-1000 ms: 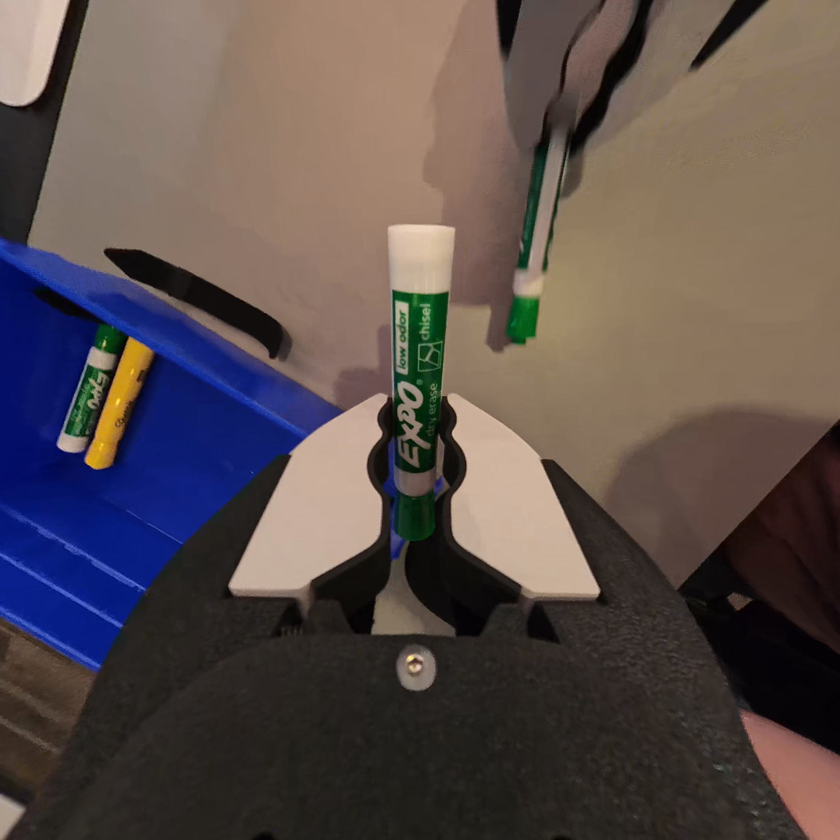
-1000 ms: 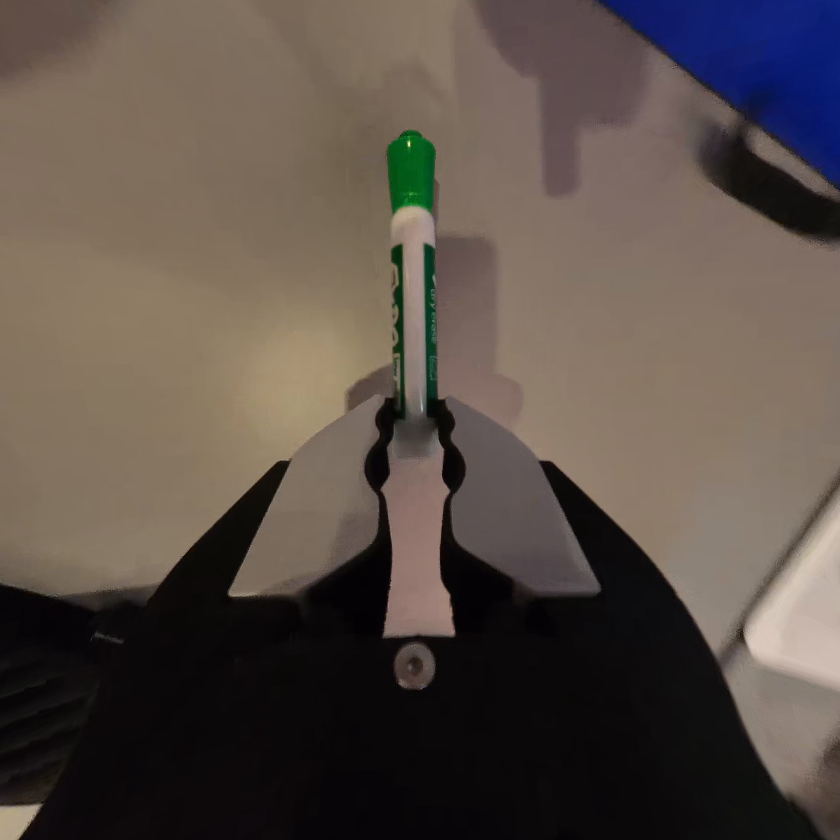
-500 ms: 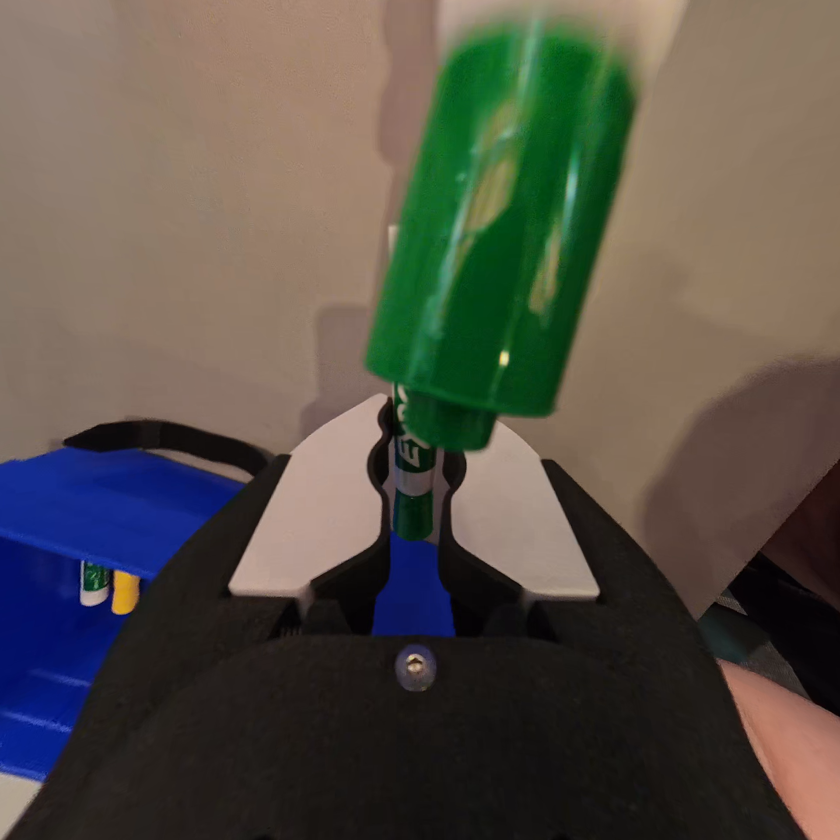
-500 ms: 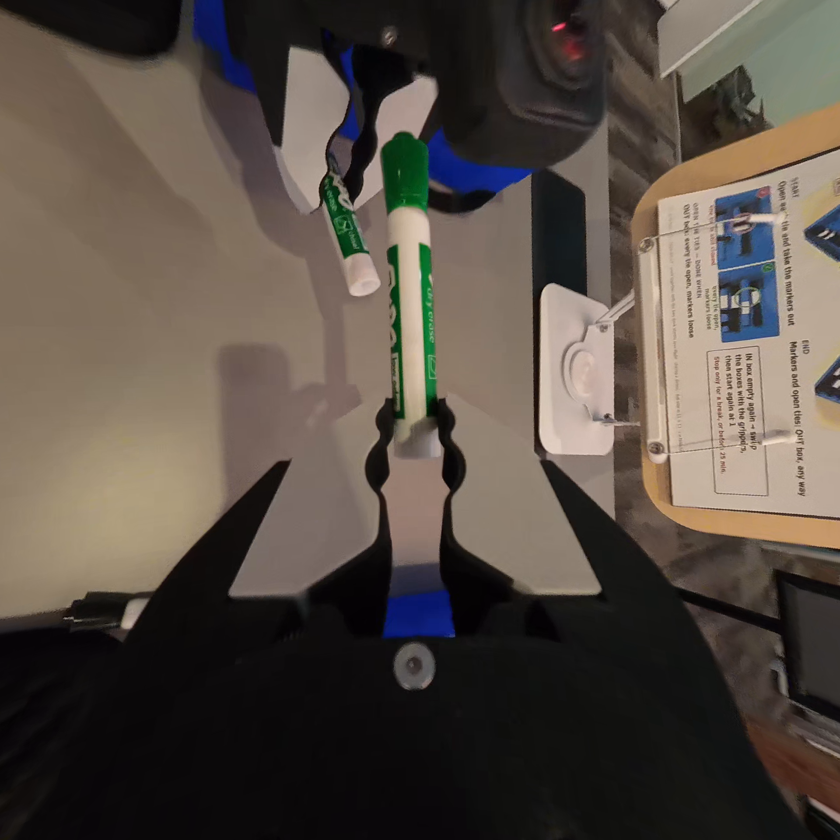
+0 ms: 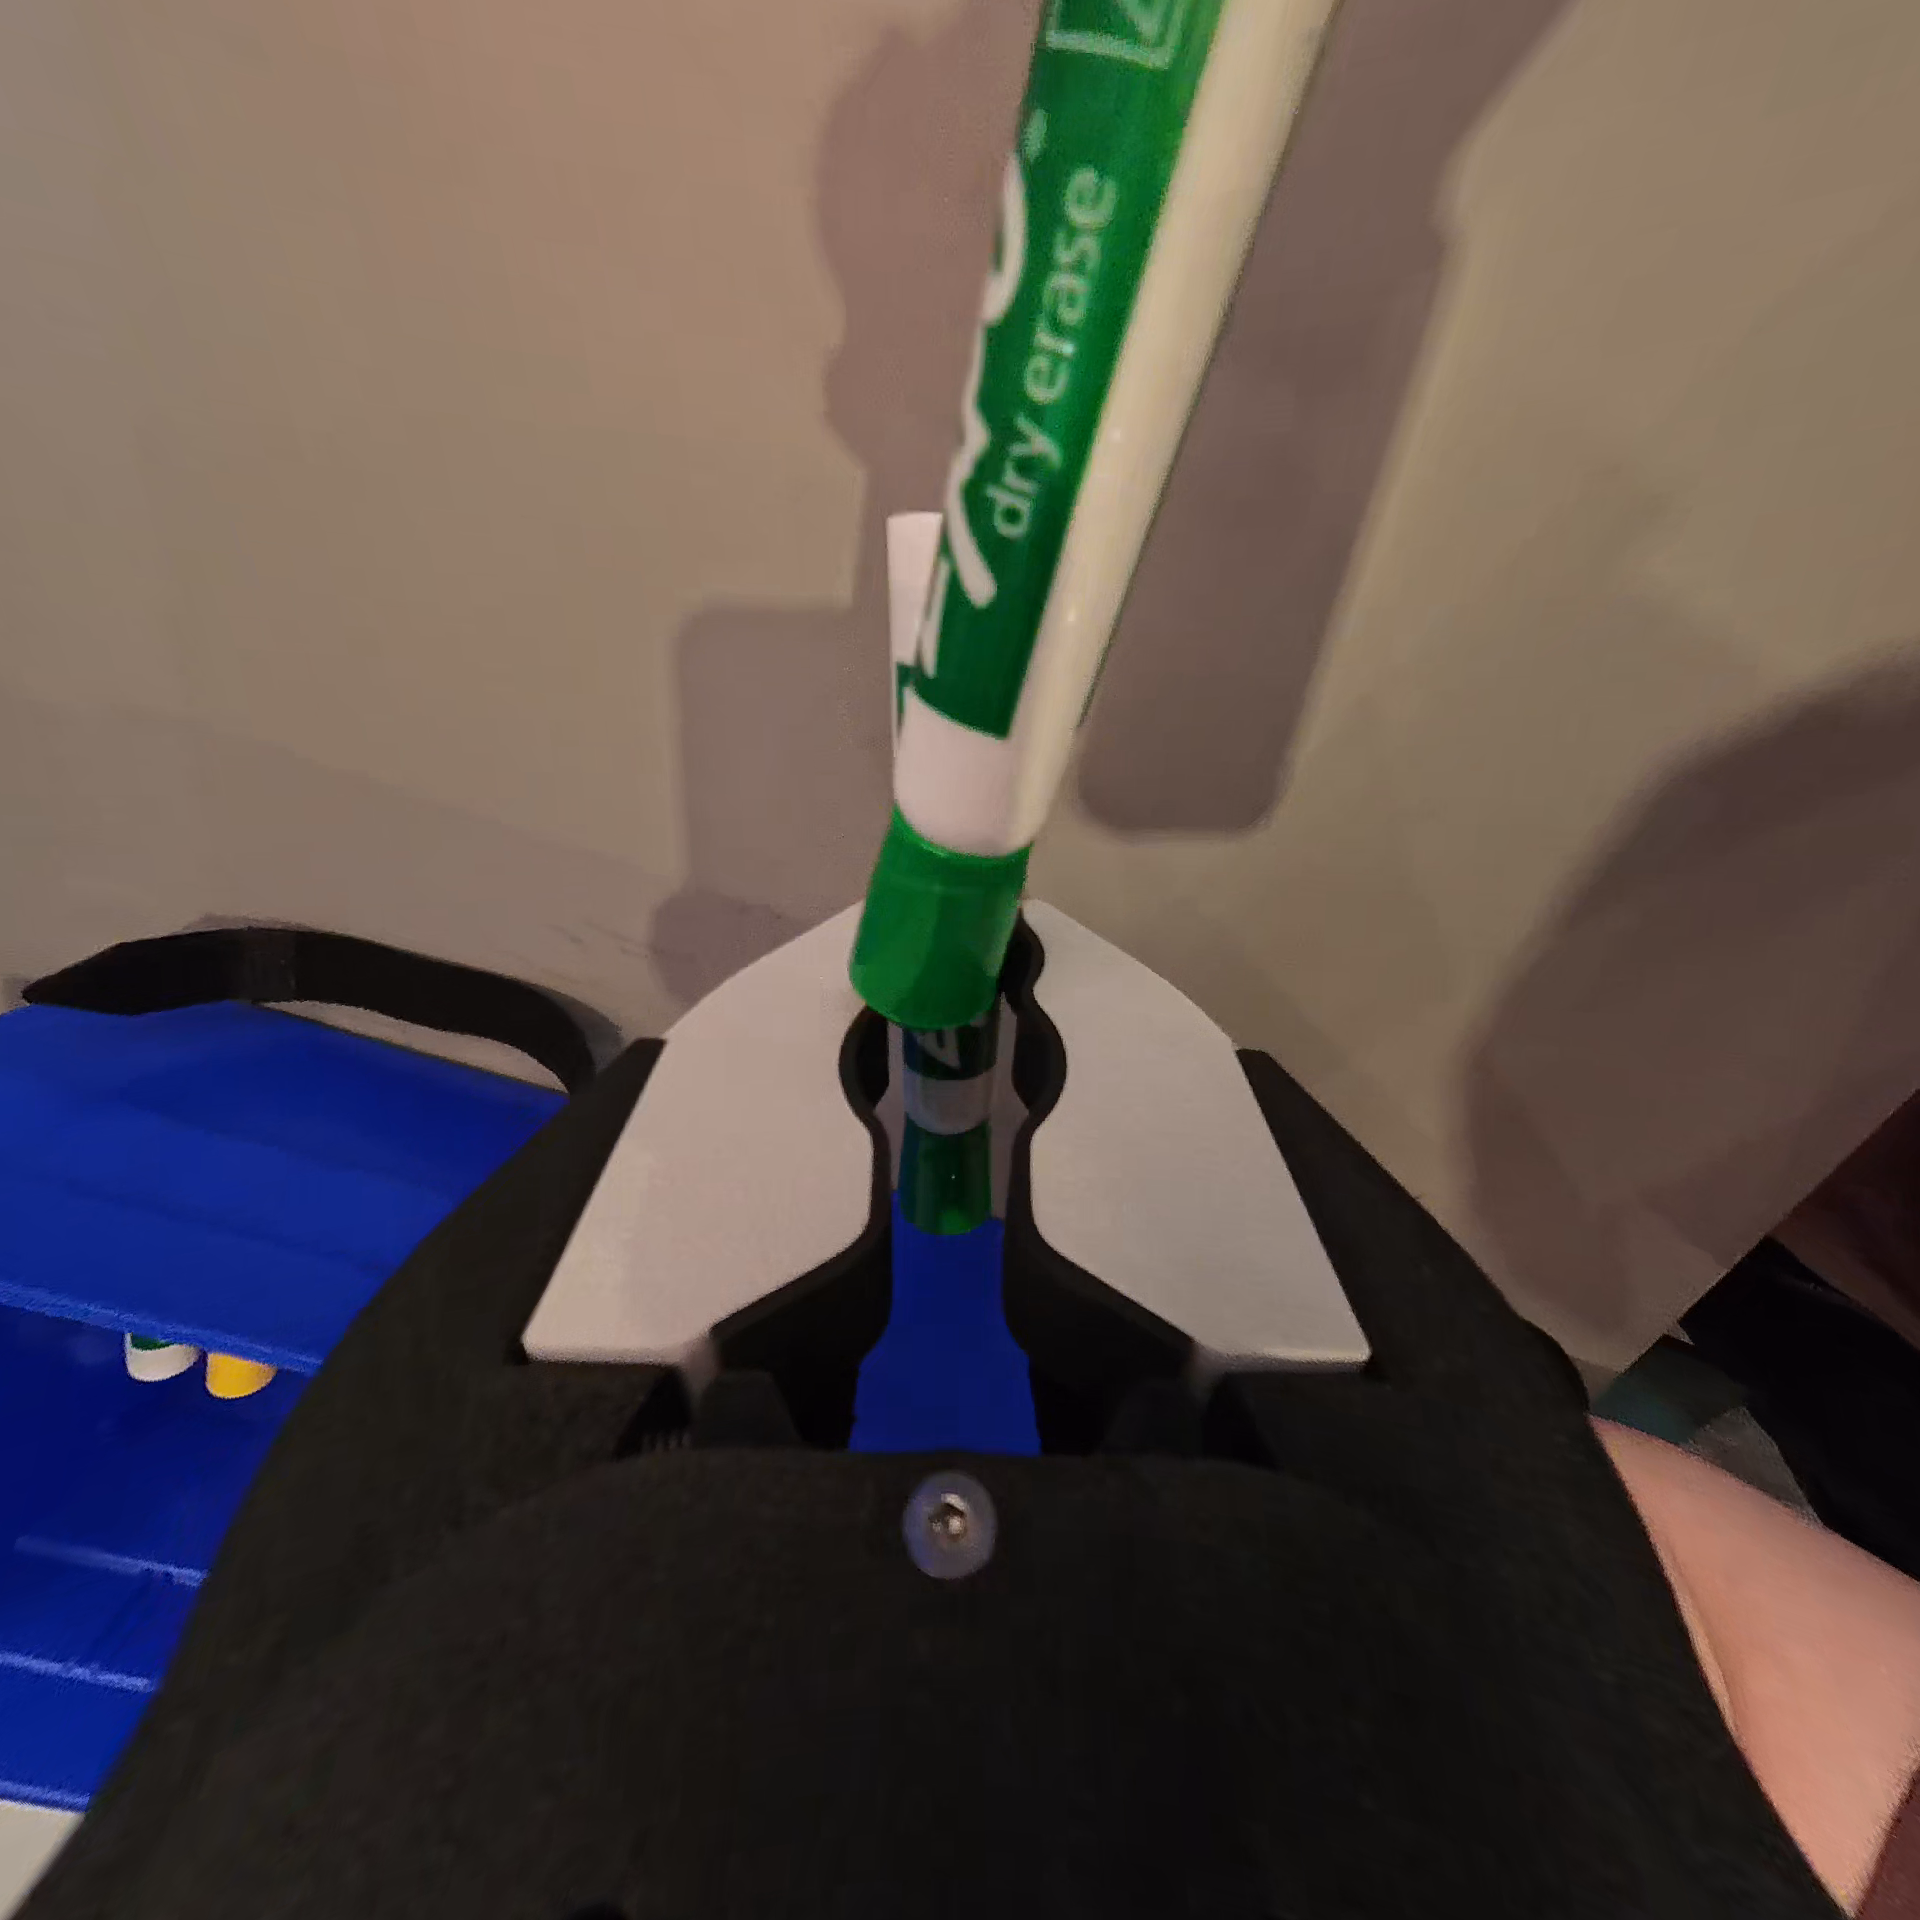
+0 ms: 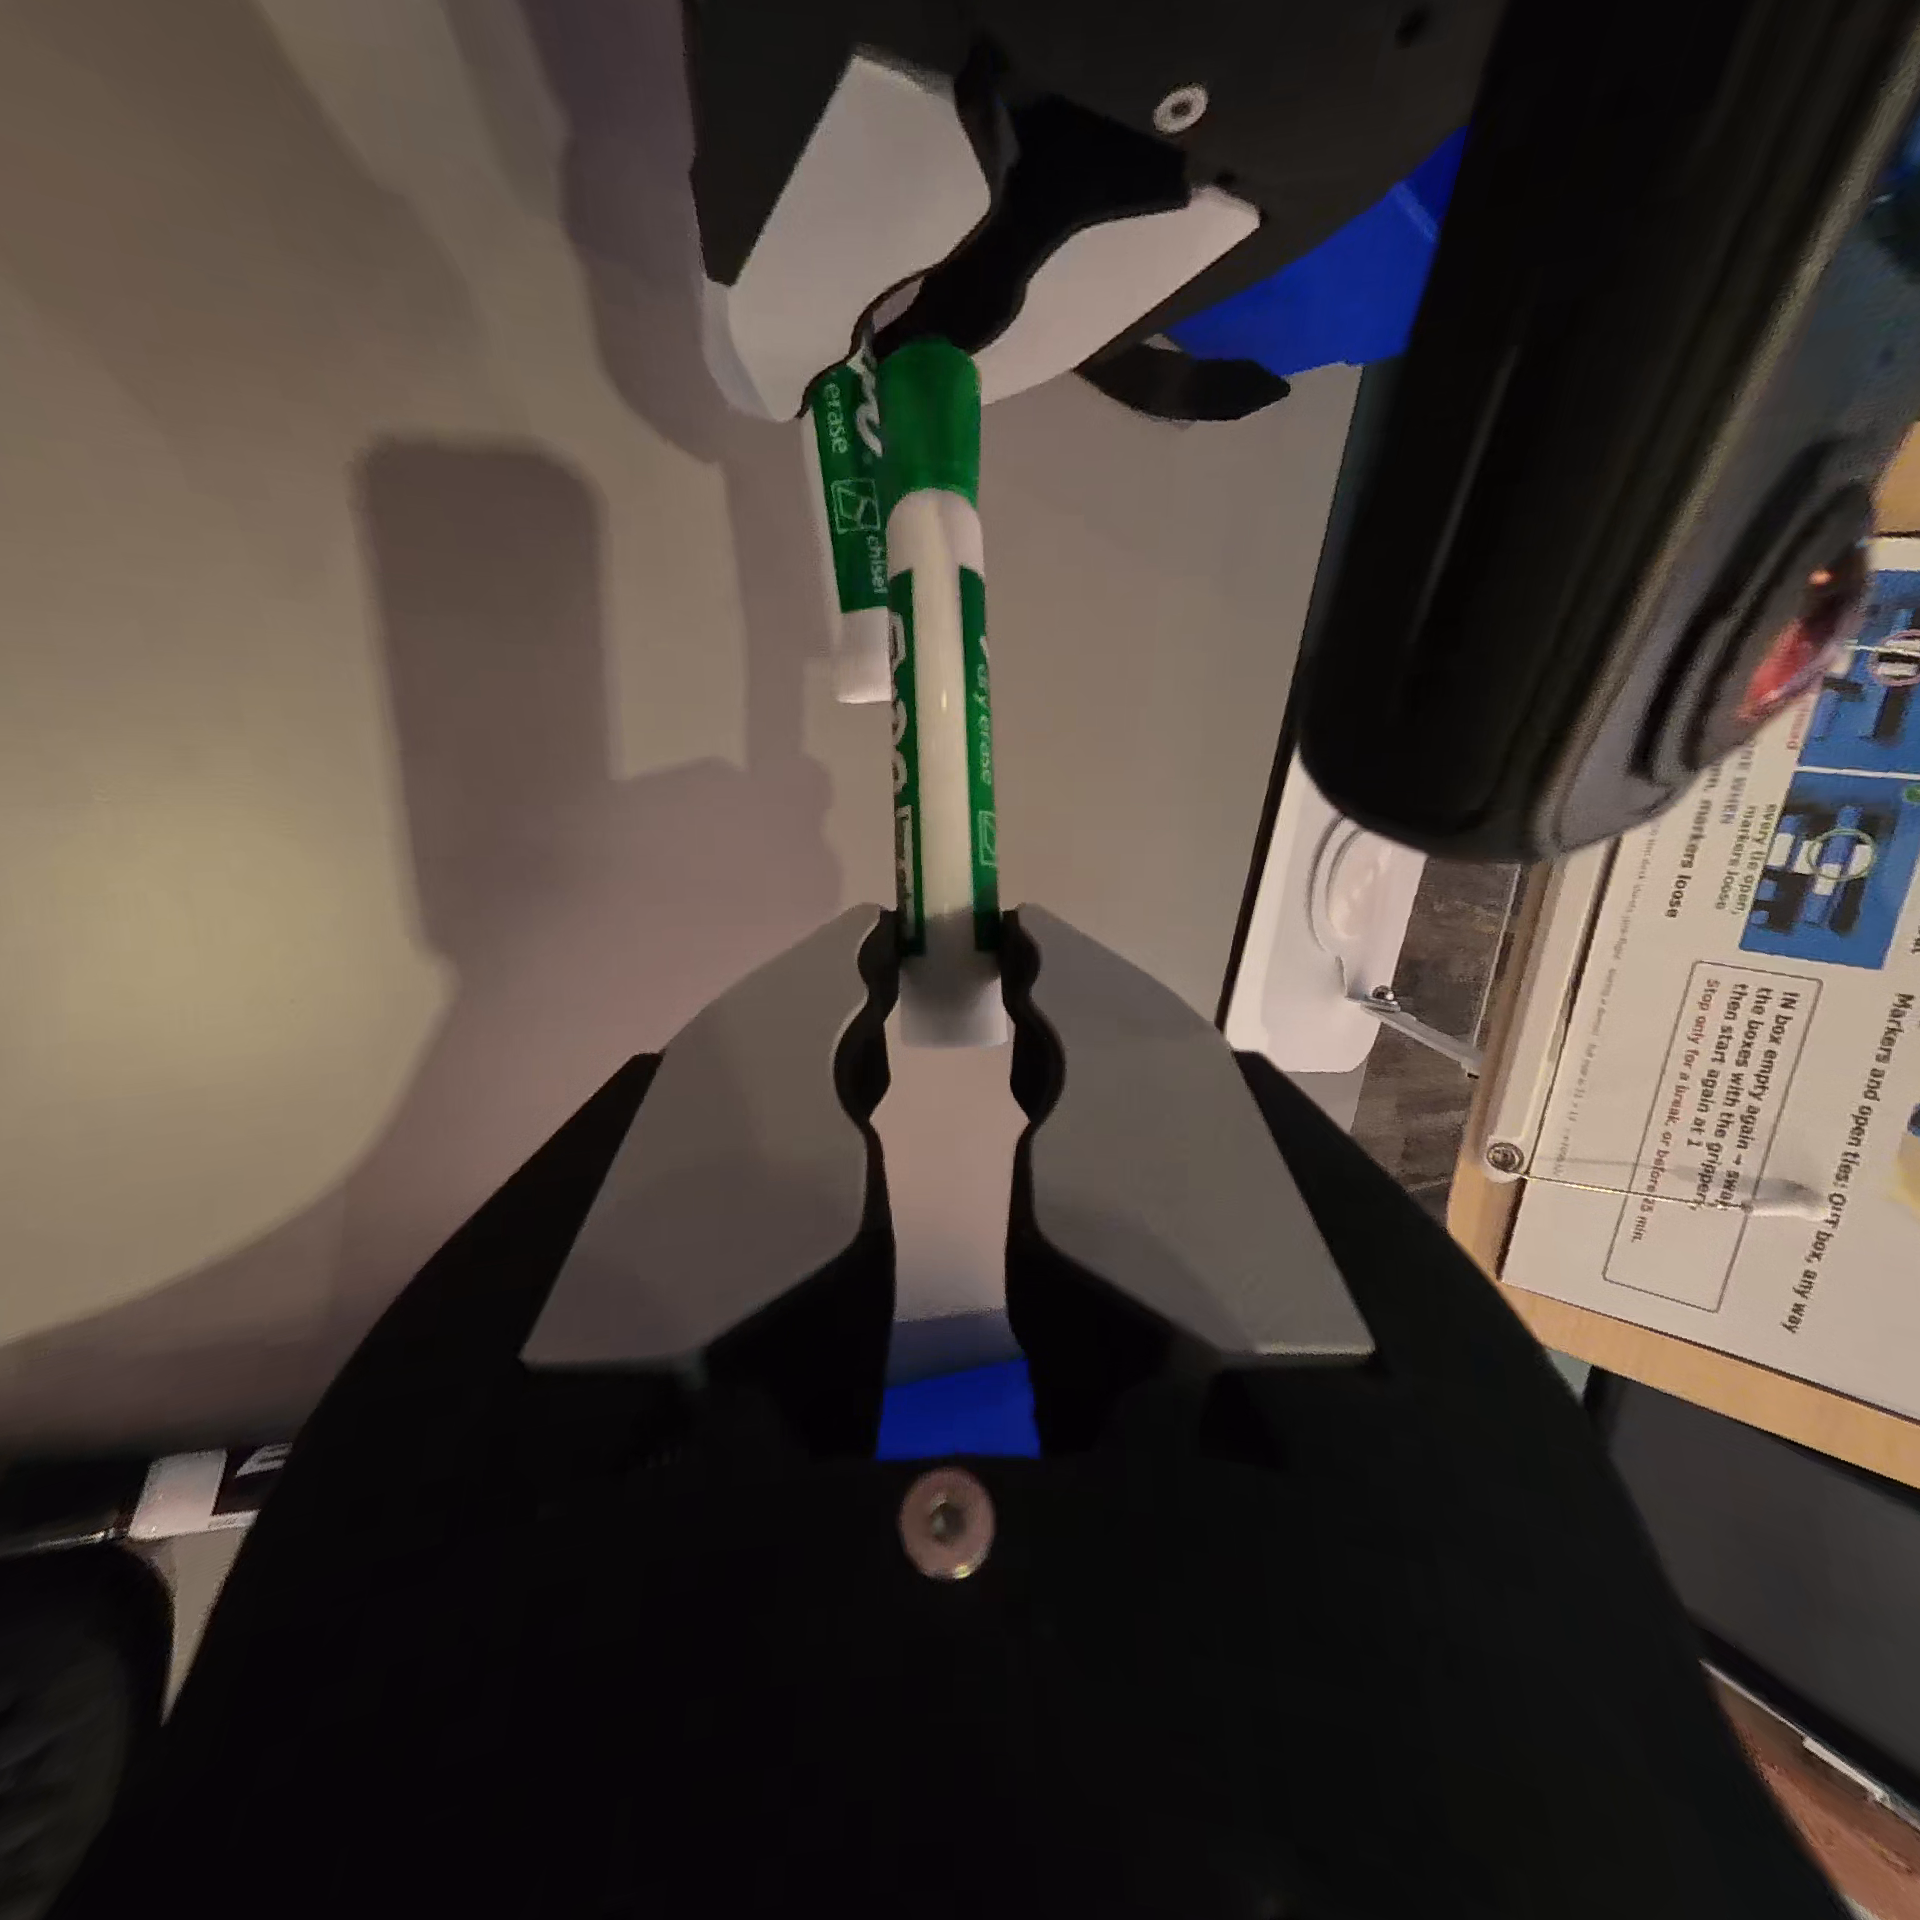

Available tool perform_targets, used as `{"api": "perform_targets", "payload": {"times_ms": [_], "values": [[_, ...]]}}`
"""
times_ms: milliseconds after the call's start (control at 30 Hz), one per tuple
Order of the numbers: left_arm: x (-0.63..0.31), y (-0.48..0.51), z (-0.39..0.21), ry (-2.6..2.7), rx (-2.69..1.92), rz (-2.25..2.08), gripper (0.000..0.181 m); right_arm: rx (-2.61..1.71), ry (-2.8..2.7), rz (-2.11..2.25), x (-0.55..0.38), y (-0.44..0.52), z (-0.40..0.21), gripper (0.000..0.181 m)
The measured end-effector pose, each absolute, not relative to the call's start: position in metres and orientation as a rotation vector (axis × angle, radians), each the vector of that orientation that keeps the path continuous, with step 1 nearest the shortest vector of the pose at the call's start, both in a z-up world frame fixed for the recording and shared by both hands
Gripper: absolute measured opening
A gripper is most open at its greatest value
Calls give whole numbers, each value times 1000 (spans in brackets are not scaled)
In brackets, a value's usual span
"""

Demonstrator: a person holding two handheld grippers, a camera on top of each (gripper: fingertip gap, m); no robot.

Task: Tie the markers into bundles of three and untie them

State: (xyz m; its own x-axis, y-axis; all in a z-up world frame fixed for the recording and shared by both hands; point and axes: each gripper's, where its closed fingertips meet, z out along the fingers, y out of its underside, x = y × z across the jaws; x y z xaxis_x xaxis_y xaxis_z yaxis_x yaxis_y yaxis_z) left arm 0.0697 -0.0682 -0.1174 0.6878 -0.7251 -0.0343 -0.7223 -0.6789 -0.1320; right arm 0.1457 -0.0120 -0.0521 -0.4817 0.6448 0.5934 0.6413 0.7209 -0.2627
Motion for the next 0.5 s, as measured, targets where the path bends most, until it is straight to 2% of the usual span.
{"api": "perform_targets", "payload": {"times_ms": [33,500], "values": [[70,-69,-118,1190,-2763,-42,19,-963,-2228,8,145,-13,-51,21],[81,-75,-114,1283,-2686,-86,19,-882,-2190,201,129,-37,-43,20]]}}
